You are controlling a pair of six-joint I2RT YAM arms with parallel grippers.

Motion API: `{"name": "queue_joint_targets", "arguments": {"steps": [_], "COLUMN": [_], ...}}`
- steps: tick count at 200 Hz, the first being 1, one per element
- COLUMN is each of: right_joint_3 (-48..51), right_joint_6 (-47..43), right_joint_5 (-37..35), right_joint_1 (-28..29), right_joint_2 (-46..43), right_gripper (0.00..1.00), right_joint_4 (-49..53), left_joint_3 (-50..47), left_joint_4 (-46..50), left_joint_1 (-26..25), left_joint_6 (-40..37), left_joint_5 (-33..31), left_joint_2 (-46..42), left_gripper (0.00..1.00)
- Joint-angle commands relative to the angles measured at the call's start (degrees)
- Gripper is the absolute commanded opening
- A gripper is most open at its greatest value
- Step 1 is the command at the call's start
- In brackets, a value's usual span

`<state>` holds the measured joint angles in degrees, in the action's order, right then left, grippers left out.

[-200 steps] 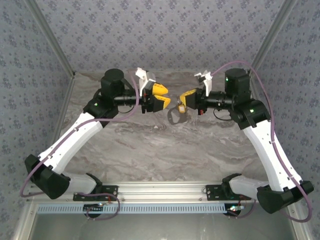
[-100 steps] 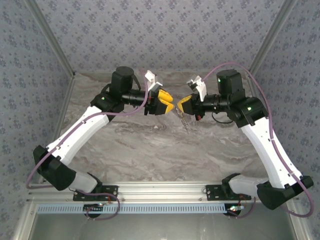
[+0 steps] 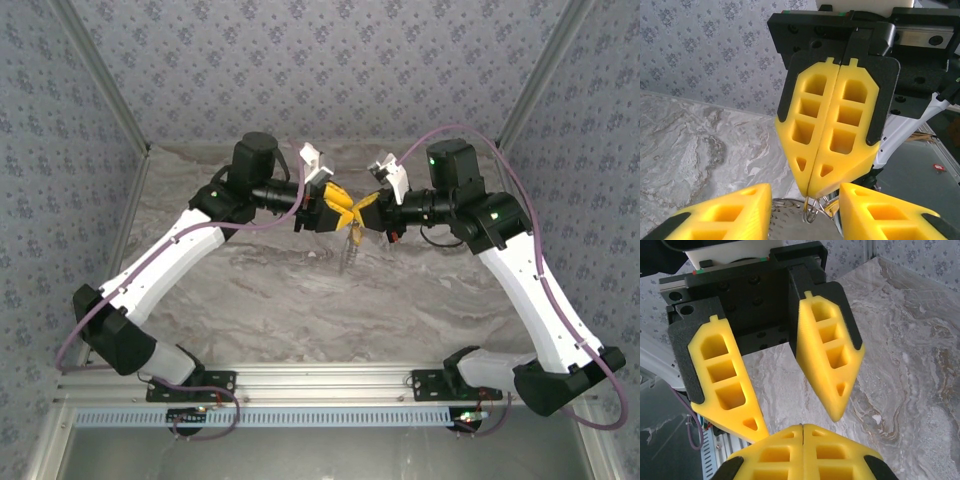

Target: Put the keys on the keyring

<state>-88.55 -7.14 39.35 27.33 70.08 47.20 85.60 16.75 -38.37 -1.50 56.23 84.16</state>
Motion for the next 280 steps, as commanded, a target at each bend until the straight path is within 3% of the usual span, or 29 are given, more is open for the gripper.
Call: {"name": "queue_joint_targets", "arguments": {"steps": [1, 27, 50, 95, 197, 280], "right_joint_3": [-0.9, -0.6, -0.3, 0.0, 0.8, 2.1], "right_joint_6": [-0.2, 0.1, 0.4, 1.0, 2.0, 3.4], "right_joint_5": [-0.2, 0.0, 0.0, -0.2, -0.1, 1.5], "right_joint_1": [0.4, 0.4, 0.3, 0.1, -0.5, -1.6], "right_joint_2": [-0.8, -1.0, -0.9, -0.9, -0.9, -1.7], "right_gripper": [0.00, 0.00, 0.00, 0.00, 0.00, 0.00], "right_joint_4": [-0.9, -1.5, -1.9, -2.6, -3.8, -5.6], "left_joint_3": [1.1, 1.0, 0.8, -0.2, -1.8, -3.7], "left_joint_4": [0.1, -0.1, 0.0, -0.1, -0.3, -3.9], "left_joint_1": [-0.4, -0.4, -0.5, -0.5, -0.3, 0.6], "left_joint_6": [-1.3, -1.2, -1.3, -1.5, -1.9, 0.2], "left_joint_5": [2.5, 3.7, 4.7, 5.1, 5.9, 5.2], "left_joint_2": [0.1, 0.4, 0.5, 0.0, -1.3, -2.1], "left_gripper": [0.35, 0.26, 0.25, 0.30, 0.28, 0.38]}}
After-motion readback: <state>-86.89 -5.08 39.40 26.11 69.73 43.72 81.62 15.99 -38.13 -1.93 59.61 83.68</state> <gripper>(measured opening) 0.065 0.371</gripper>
